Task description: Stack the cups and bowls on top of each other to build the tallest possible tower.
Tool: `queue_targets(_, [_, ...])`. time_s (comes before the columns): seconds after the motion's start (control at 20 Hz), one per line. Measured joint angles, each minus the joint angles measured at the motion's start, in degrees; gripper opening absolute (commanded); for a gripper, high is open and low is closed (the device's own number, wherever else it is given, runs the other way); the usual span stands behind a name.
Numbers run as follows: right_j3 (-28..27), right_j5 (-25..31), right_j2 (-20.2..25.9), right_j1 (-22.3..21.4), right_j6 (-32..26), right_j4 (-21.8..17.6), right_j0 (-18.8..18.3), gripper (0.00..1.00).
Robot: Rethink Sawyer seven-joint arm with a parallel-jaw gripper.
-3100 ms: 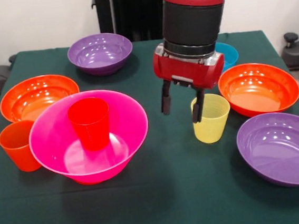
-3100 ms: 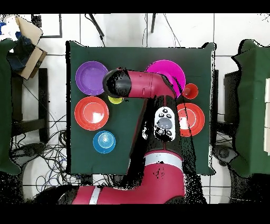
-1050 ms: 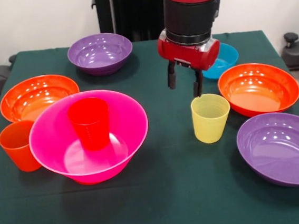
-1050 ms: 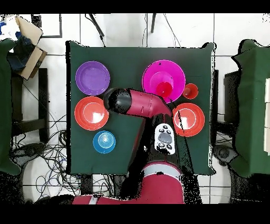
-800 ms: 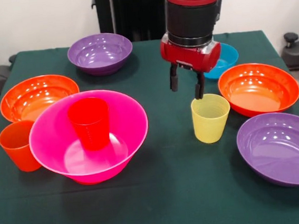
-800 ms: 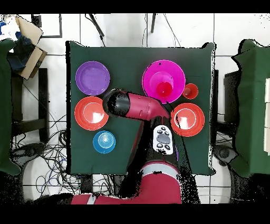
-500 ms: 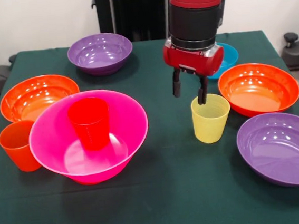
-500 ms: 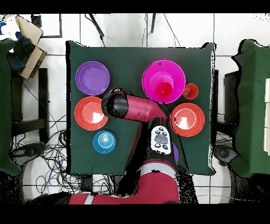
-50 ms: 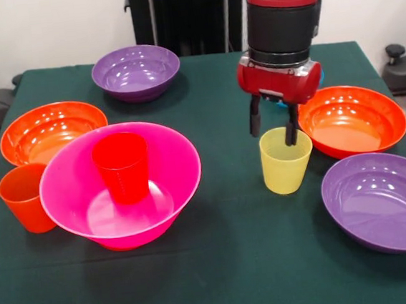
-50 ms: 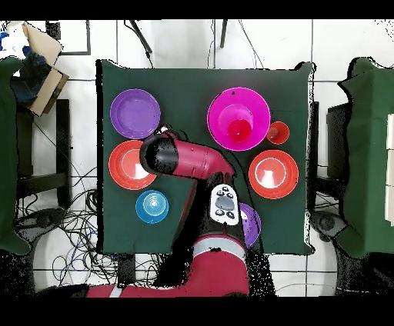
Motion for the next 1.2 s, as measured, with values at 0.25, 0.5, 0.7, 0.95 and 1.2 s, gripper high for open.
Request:
queue_targets(0.25, [0.09, -1.37, -0.21, 0.29, 0.0, 0.97, 0.87, 1.0])
queue_targets(0.5, [0.16, -3.34, -1.52, 1.61, 0.0, 2.34, 2.26, 1.0])
queue_targets(0.7, [1.04, -6.03, -4.76, 3.32, 0.0, 2.8, 4.93, 1.0])
queue_targets(0.95, [2.59, -8.45, -6.35, 3.6, 0.0, 2.83, 5.44, 1.0])
queue_targets(1.2, [5.03, -9.42, -6.88, 4.07, 0.0, 2.83, 4.88, 1.0])
